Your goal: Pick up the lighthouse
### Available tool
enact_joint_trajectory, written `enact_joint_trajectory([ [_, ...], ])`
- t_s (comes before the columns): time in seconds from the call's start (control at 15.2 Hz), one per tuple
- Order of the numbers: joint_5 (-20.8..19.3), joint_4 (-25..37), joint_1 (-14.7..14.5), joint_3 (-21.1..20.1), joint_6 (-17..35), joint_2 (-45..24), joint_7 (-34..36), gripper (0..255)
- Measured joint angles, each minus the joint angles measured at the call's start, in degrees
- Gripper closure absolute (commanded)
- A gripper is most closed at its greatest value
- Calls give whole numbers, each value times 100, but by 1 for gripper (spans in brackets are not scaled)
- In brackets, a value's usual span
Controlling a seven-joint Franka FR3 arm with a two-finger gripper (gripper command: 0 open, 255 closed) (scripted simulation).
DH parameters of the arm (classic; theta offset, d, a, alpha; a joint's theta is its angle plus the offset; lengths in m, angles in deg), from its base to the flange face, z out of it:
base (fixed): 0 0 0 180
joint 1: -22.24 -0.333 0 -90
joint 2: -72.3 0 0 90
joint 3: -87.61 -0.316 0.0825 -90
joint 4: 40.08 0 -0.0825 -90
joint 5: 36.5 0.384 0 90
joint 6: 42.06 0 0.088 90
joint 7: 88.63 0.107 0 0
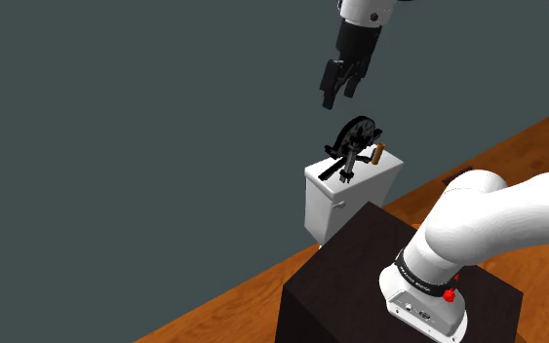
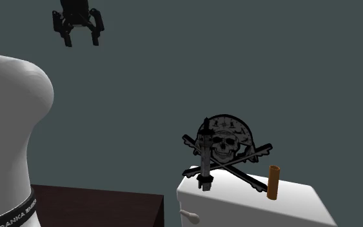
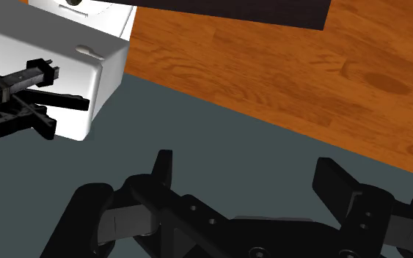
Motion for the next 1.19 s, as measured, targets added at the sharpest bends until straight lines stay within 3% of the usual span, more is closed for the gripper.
enact_joint_trajectory([
  [0.4,-178,-514,151,478,493,160,-433,0],
  [1.19,-632,-1504,621,2080,2343,-297,-1838,0],
])
